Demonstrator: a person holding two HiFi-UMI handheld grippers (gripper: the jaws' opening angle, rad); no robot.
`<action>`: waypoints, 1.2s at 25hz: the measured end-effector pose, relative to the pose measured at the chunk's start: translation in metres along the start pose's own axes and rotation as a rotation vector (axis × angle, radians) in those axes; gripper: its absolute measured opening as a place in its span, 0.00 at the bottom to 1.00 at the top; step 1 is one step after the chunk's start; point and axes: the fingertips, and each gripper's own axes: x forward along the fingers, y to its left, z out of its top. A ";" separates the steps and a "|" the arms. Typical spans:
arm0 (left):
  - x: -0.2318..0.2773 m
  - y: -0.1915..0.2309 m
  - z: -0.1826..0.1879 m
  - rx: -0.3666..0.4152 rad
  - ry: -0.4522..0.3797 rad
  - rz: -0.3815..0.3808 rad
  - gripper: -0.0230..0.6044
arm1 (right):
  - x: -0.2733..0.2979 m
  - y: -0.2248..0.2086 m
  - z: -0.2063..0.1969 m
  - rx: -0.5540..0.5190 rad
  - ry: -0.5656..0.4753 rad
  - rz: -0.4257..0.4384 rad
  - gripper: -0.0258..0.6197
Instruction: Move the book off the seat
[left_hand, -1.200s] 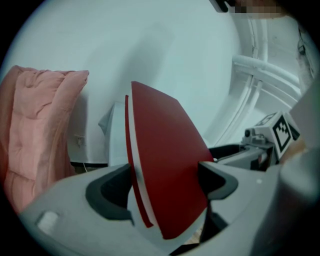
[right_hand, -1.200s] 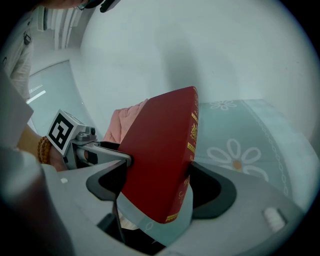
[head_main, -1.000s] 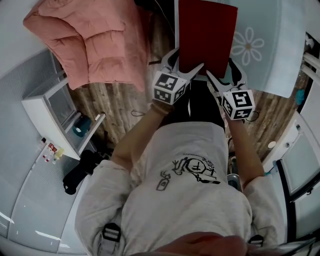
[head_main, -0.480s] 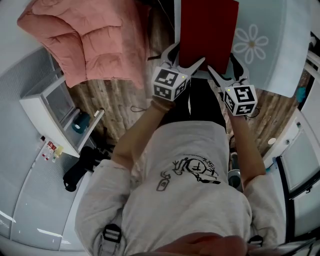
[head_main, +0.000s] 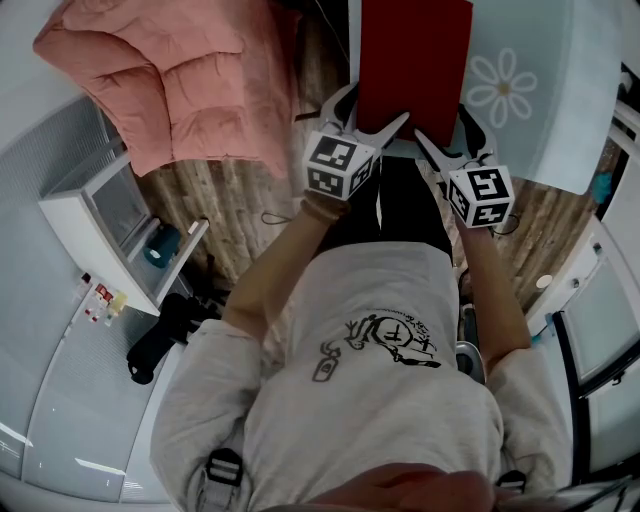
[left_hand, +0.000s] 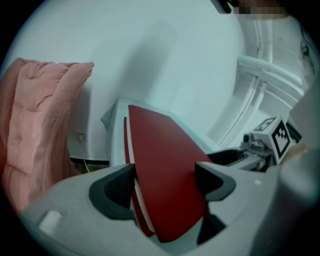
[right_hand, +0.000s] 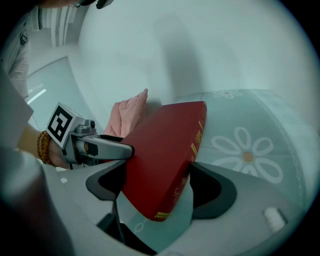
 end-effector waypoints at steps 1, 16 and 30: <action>0.000 0.000 0.000 -0.002 0.000 0.000 0.63 | 0.000 0.000 0.000 -0.002 0.001 0.001 0.66; -0.051 -0.016 0.037 0.080 -0.044 -0.015 0.60 | -0.050 0.010 0.046 -0.142 -0.074 -0.013 0.53; -0.141 -0.113 0.164 0.192 -0.272 -0.122 0.18 | -0.147 0.094 0.169 -0.260 -0.314 0.042 0.25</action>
